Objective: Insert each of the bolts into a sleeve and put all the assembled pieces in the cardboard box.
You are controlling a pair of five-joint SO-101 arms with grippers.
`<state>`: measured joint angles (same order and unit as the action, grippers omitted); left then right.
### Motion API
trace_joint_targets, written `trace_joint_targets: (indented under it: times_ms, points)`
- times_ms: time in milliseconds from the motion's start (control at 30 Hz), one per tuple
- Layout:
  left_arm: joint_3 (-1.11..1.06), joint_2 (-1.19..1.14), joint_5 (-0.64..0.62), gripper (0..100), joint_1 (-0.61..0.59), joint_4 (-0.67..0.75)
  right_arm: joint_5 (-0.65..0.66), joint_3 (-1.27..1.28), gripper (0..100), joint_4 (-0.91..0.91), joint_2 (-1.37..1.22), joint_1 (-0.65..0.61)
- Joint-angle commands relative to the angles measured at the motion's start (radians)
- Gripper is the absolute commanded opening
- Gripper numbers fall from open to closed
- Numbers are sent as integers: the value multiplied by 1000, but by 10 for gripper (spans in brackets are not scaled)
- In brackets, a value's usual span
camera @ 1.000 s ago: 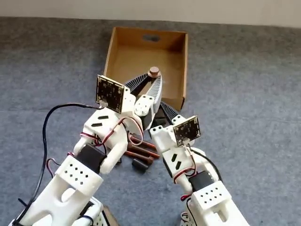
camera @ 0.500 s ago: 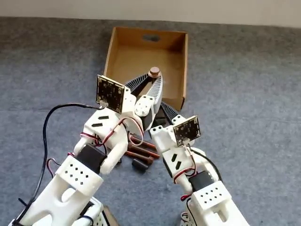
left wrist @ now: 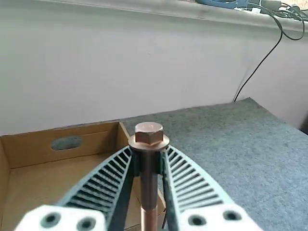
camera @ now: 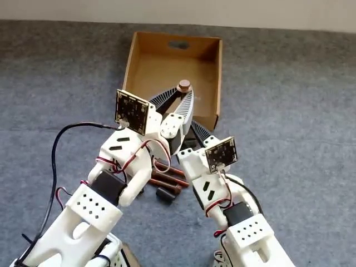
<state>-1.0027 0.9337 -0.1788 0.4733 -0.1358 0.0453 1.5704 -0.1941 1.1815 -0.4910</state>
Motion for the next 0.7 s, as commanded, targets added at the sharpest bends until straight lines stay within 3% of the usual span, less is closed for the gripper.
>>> trace_joint_targets:
  times_ms: [0, 667]
  points:
    - [10, 21, -12, 8, 12, 23, -11, -13, 6, -27, 28, -5]
    - [13, 28, -8, 8, 21, 21, -11, -19, 6, -27, 28, -4]
